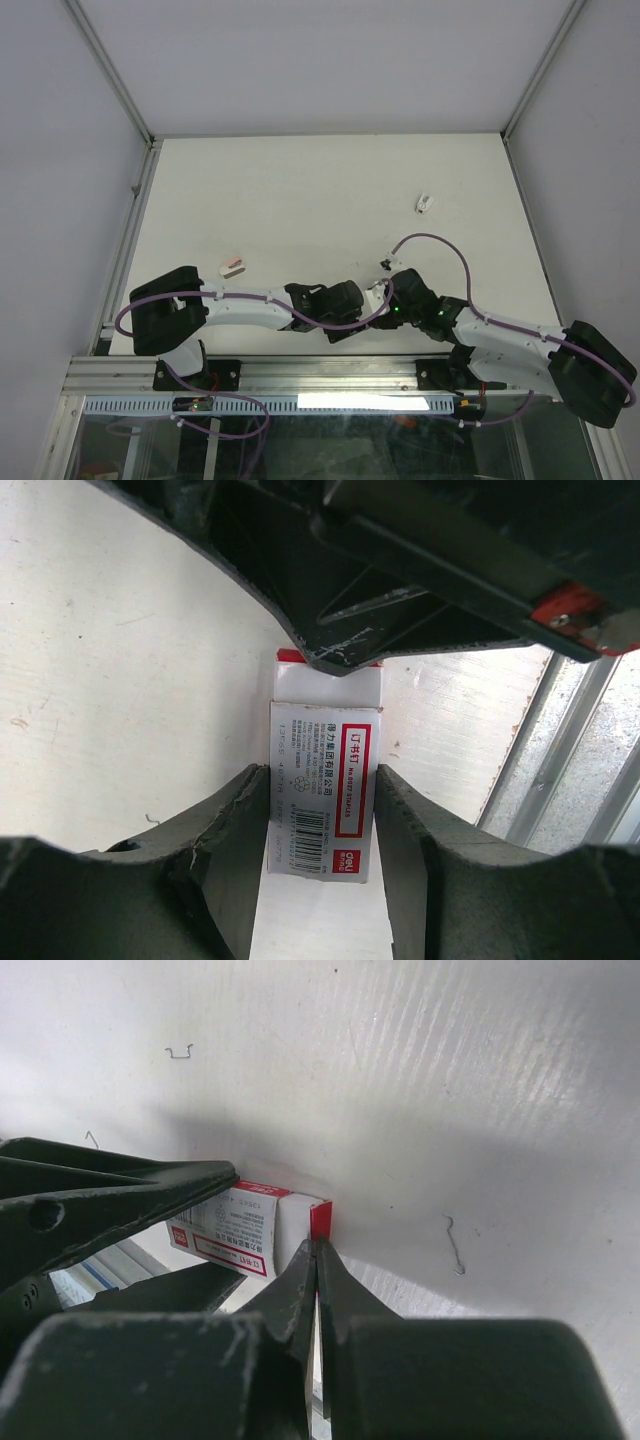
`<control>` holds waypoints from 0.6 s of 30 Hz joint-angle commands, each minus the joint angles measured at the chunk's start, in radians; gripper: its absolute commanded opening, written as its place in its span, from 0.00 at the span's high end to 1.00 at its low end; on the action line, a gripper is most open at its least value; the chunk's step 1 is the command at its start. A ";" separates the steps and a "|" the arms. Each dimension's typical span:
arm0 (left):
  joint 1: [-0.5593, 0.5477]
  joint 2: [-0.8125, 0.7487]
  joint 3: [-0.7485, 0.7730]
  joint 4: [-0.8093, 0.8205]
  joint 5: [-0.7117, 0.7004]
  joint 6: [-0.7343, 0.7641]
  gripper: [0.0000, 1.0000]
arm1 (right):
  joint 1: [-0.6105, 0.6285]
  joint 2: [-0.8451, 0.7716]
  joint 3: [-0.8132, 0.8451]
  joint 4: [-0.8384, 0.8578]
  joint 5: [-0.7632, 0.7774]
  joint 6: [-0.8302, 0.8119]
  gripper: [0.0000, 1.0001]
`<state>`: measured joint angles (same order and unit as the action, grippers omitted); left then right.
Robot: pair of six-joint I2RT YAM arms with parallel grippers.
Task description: Load the staples into the stapler
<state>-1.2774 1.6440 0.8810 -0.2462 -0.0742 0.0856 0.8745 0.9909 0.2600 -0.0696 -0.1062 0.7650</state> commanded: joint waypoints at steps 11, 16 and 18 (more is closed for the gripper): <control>-0.010 -0.024 0.023 0.011 -0.047 0.020 0.54 | 0.006 -0.035 0.031 -0.157 0.187 0.005 1.00; -0.010 -0.033 0.012 0.006 -0.070 0.030 0.54 | 0.006 -0.045 0.033 -0.172 0.207 0.017 1.00; -0.011 -0.038 0.008 0.002 -0.085 0.035 0.54 | 0.006 -0.051 0.032 -0.175 0.212 0.021 1.00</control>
<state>-1.2774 1.6436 0.8810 -0.2462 -0.1089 0.0948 0.8780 0.9474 0.2775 -0.1715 0.0265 0.7811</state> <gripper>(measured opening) 0.460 0.005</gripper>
